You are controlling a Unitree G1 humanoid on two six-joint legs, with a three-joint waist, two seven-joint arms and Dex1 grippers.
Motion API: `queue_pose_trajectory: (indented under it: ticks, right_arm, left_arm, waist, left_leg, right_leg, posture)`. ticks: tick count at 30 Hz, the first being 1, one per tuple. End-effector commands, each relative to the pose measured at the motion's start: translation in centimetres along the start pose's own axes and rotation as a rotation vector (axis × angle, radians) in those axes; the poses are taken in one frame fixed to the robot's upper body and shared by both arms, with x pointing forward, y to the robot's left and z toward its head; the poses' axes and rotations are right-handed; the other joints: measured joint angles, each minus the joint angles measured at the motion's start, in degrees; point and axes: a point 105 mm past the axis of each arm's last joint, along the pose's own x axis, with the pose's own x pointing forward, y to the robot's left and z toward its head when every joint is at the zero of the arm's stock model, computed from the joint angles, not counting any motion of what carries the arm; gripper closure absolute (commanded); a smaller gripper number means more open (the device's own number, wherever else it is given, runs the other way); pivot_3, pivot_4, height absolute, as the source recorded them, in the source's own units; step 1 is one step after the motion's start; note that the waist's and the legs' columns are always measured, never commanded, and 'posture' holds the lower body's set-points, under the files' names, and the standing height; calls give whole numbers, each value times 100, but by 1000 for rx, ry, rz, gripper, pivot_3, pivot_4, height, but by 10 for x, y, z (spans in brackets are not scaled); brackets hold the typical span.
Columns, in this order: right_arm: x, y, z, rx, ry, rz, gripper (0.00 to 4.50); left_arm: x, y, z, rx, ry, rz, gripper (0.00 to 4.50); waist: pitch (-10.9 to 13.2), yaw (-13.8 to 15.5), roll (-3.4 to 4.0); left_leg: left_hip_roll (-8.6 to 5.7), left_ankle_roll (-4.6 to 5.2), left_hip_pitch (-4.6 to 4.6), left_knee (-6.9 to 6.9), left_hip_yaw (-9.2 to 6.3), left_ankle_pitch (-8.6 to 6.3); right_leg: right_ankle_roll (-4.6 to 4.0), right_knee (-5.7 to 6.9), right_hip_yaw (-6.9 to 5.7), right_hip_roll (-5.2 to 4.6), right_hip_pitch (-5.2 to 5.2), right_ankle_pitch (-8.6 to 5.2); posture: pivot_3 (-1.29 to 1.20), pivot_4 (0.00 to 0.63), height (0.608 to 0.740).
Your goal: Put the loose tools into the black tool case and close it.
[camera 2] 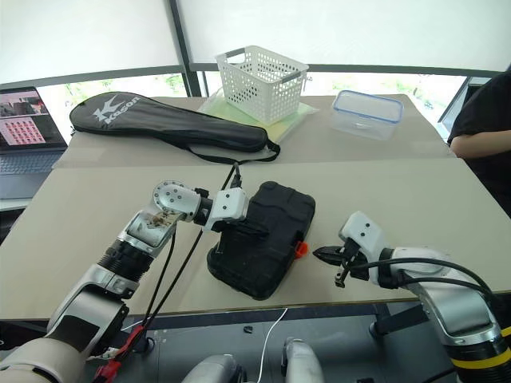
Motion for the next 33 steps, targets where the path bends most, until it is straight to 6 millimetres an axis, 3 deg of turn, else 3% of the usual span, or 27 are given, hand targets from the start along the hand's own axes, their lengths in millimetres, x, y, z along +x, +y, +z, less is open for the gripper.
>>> queue_pose_trajectory:
  ticks: [1, 8, 14, 20, 23, 27, 33]
  right_arm:
    - [-3, 3, 1, -3, -14, -6, 4500]
    - [20, 7, -12, 42, -18, -3, 4500]
    - [36, 2, 3, 14, -76, -6, 4500]
    - [32, 8, 40, 16, -214, 35, 4500]
    - [28, 12, 50, 8, -240, 50, 4500]
    - [28, 13, 54, 14, -248, 57, 4500]
    - [34, 13, 38, -7, -174, 61, 4500]
  left_arm:
    - [3, -10, -20, -49, 65, -33, 4438]
    - [7, -11, -18, -35, 64, -48, 4438]
    - [9, -11, -18, -24, 69, -56, 4438]
    - [9, -14, -23, -16, 86, -64, 4438]
    - [9, -14, -24, -16, 85, -63, 4438]
    - [10, -14, -24, -16, 85, -61, 4438]
    - [9, -12, -25, -21, 84, -47, 4438]
  waist:
    - [0, 0, 0]
    - [0, -3, 0]
    - [0, -3, 0]
    - [0, -47, 0]
    - [0, -72, 0]
    - [-1, -108, 2]
    - [-1, -31, 2]
  left_leg:
    - [0, 0, 0, 0, 1, 0]
    - [0, 0, 1, 0, 2, 0]
    - [-2, 0, 1, 0, 2, 0]
    - [0, 0, 1, 0, 3, 0]
    - [3, -1, 1, -3, 3, 0]
    - [3, -1, 3, -11, 4, 0]
    - [-4, 1, 3, -12, 3, 0]
  right_leg:
    - [0, 0, -1, 0, 0, 0]
    - [1, 0, 1, 0, 0, -1]
    - [1, 0, 0, 2, -1, 0]
    - [0, 1, 5, 2, -2, 0]
    - [-1, 1, 5, 4, -5, 0]
    - [-1, 1, 6, 4, -7, 0]
    - [0, -2, 1, 5, -4, -1]
  posture:
    - [0, 150, 740]
    - [0, 150, 740]
    - [0, 150, 740]
    - [0, 150, 740]
    - [0, 150, 740]
    - [0, 150, 740]
    - [0, 150, 740]
